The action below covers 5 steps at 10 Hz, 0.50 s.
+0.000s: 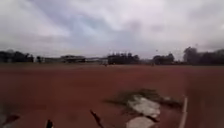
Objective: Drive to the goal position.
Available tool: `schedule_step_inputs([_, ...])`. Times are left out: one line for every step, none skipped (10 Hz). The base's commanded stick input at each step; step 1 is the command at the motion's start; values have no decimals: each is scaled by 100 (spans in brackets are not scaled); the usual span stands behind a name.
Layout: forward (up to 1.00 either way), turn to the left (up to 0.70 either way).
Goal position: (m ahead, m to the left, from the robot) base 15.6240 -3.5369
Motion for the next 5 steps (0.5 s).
schedule_step_inputs([70, 35])
schedule_step_inputs([70, 35])
schedule_step_inputs([70, 35])
schedule_step_inputs([70, 35])
schedule_step_inputs([70, 17])
